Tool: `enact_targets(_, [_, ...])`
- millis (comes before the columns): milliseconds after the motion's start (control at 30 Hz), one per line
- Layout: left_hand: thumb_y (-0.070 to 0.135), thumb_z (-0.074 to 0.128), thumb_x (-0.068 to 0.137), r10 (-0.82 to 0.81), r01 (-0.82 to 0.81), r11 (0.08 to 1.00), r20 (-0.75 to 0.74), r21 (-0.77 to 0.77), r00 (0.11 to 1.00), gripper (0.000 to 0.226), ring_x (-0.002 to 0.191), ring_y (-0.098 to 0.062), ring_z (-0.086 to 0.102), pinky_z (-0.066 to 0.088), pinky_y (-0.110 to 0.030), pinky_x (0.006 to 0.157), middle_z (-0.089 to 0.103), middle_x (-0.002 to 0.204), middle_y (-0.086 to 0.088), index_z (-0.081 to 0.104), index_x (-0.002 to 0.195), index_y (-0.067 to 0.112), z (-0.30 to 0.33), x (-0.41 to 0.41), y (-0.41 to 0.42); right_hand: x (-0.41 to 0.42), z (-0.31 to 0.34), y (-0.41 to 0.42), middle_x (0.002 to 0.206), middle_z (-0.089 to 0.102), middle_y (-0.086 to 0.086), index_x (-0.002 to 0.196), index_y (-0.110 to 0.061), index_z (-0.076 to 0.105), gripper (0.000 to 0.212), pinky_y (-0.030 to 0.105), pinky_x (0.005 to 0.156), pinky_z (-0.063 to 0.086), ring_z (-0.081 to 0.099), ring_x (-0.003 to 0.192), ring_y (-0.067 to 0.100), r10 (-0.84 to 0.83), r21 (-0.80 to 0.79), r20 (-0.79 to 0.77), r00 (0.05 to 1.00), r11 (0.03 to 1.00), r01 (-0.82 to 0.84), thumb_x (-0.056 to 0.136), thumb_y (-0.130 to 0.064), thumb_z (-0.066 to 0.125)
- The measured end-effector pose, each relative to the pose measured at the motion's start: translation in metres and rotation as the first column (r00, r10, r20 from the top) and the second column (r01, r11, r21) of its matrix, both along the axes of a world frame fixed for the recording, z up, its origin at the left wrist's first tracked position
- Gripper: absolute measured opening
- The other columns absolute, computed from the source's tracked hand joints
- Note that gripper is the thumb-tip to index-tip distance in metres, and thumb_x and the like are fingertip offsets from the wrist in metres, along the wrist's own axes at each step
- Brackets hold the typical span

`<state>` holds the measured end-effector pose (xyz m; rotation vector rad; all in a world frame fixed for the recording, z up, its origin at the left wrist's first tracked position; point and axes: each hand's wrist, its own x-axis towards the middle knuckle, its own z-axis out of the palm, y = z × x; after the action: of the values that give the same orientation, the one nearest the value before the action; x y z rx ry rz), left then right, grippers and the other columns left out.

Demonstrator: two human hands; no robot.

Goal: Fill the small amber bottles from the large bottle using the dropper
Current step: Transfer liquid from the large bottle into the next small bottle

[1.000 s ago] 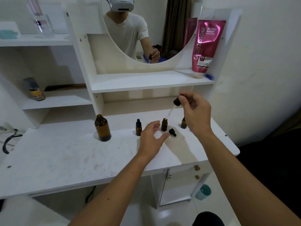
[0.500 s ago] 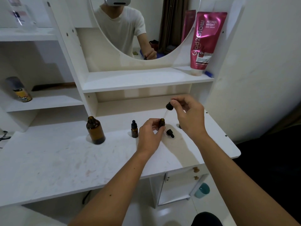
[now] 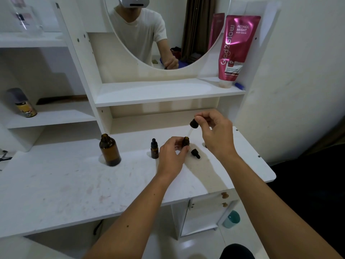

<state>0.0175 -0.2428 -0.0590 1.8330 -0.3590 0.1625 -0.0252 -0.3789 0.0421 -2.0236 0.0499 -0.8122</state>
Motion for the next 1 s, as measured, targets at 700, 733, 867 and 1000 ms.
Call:
enact_targets(700, [0.035,0.083,0.088,-0.118,0.113,0.993,-0.150,-0.038,0.982,0.051,0.115,-0.001,0.065,0.053,-0.019,0.102,0.070,0.125,0.014,0.065,0.134,0.022,0.007,-0.044,0.059,-0.031,0.029,0.024,0.102,0.076,-0.007,0.118,-0.019,0.073,0.018,0.042,0.078,0.064,0.070,0.081,0.008,-0.050,0.063,0.064,0.997,0.997,0.046,0.103,-0.023,0.066])
enact_targets(733, [0.037,0.083,0.087,-0.126,0.122,0.992,-0.153,-0.032,0.980,0.052,0.114,0.001,0.066,0.054,-0.022,0.103,0.071,0.123,0.015,0.065,0.134,0.023,0.008,-0.047,0.069,-0.032,0.031,0.029,0.102,0.076,-0.007,0.118,-0.018,0.074,0.018,0.038,0.081,0.063,0.070,0.084,0.006,-0.041,0.065,0.069,0.997,0.997,0.036,0.103,-0.022,0.066])
enact_targets(867, [0.035,0.086,0.084,-0.098,0.094,0.995,-0.186,-0.030,0.978,0.047,0.107,-0.001,0.070,0.059,-0.030,0.100,0.074,0.116,0.015,0.070,0.127,0.026,0.012,-0.052,0.115,-0.033,0.036,0.057,0.102,0.076,-0.006,0.117,-0.014,0.075,0.017,0.020,0.087,0.058,0.072,0.094,0.005,0.022,0.088,0.120,0.993,0.996,-0.033,0.102,-0.018,0.067])
enact_targets(1000, [0.027,0.089,0.082,-0.030,0.014,0.998,-0.230,-0.068,0.973,0.039,0.102,-0.009,0.074,0.062,-0.039,0.095,0.077,0.106,0.008,0.074,0.118,0.024,0.015,-0.054,0.165,-0.027,0.037,0.090,0.101,0.075,-0.006,0.116,-0.012,0.075,0.016,0.013,0.084,0.054,0.071,0.092,0.003,0.093,0.098,0.145,0.985,0.989,-0.108,0.102,-0.017,0.067])
